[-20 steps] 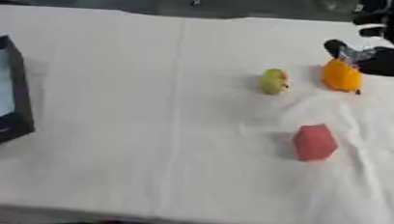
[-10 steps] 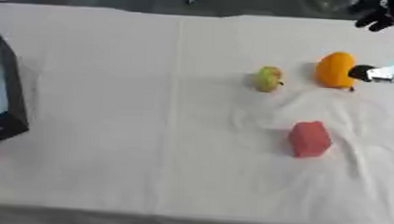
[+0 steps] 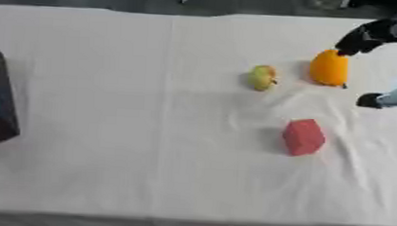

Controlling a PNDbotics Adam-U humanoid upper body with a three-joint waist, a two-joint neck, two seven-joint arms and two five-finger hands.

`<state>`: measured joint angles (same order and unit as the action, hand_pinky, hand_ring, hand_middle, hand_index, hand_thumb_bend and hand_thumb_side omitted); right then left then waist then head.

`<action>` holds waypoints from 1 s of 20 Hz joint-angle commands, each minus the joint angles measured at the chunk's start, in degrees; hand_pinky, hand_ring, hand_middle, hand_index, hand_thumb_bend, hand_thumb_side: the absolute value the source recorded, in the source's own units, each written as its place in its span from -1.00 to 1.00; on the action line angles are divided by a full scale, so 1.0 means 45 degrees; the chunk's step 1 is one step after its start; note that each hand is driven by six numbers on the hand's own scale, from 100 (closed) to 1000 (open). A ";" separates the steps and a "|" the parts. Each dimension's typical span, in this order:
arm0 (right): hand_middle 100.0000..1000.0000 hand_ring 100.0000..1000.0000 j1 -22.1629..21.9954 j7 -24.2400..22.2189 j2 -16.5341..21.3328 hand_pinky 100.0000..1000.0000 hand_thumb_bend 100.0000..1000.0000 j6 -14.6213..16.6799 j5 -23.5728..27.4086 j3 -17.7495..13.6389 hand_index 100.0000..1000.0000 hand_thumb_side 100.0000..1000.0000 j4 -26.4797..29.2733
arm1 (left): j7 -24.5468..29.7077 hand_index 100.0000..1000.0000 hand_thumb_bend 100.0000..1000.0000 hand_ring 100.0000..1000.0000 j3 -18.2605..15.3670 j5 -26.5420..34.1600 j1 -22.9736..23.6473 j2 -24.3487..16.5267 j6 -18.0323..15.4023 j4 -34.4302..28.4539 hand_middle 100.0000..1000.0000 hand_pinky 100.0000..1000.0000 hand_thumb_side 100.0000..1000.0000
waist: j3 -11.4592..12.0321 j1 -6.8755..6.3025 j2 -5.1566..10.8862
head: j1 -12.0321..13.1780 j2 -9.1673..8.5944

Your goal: Pick up the objects with one hand, pass them to the other hand, and then place them into the box on the other side of the table.

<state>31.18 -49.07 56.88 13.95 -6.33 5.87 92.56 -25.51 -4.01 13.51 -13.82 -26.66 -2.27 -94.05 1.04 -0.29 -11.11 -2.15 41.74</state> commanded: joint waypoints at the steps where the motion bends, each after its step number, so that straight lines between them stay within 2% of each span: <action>1: 0.73 0.68 0.0024 -0.0336 0.0488 0.70 -0.18 0.0130 -0.0081 0.0138 0.71 -0.68 0.0169 | 0.0021 0.65 -0.55 0.59 -0.0054 -0.0063 -0.0113 -0.0430 0.0008 -0.0128 0.55 0.59 0.28 | -0.0026 0.0071 0.0180 | -0.0075 -0.0028; 8: 0.74 0.65 -0.0065 -0.0640 0.0128 0.69 -0.14 0.0261 -0.0442 0.0884 0.82 -0.63 -0.0071 | 0.0043 0.66 -0.56 0.59 -0.0014 -0.0014 -0.0117 -0.0376 0.0031 -0.0129 0.56 0.59 0.28 | -0.0036 -0.0025 0.0185 | -0.0167 -0.0040; 15: 0.73 0.64 0.0063 -0.0458 -0.0340 0.68 -0.11 0.0263 -0.1342 0.1376 0.82 -0.59 -0.0416 | 0.0047 0.65 -0.56 0.59 0.0008 0.0012 -0.0127 -0.0346 0.0058 -0.0136 0.56 0.59 0.29 | -0.0022 -0.0112 0.0143 | -0.0178 -0.0027; 18: 0.72 0.63 0.0125 -0.0160 -0.0571 0.66 -0.05 0.0185 -0.1762 0.1634 0.84 -0.56 -0.0664 | 0.0069 0.65 -0.56 0.59 0.0037 0.0023 -0.0138 -0.0318 0.0069 -0.0135 0.56 0.59 0.29 | -0.0016 -0.0112 0.0118 | -0.0187 -0.0039; 20: 0.72 0.61 0.0157 0.0447 -0.0822 0.65 -0.07 -0.0066 -0.2255 0.1671 0.85 -0.63 -0.0854 | 0.0087 0.65 -0.57 0.59 0.0055 0.0017 -0.0147 -0.0293 0.0076 -0.0134 0.56 0.59 0.30 | -0.0005 -0.0119 0.0094 | -0.0190 -0.0065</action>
<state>30.80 -48.25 52.37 14.00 -15.25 13.72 88.93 -25.26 -3.64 13.58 -13.86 -26.65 -2.00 -94.05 0.98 -0.32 -11.11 -2.94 41.70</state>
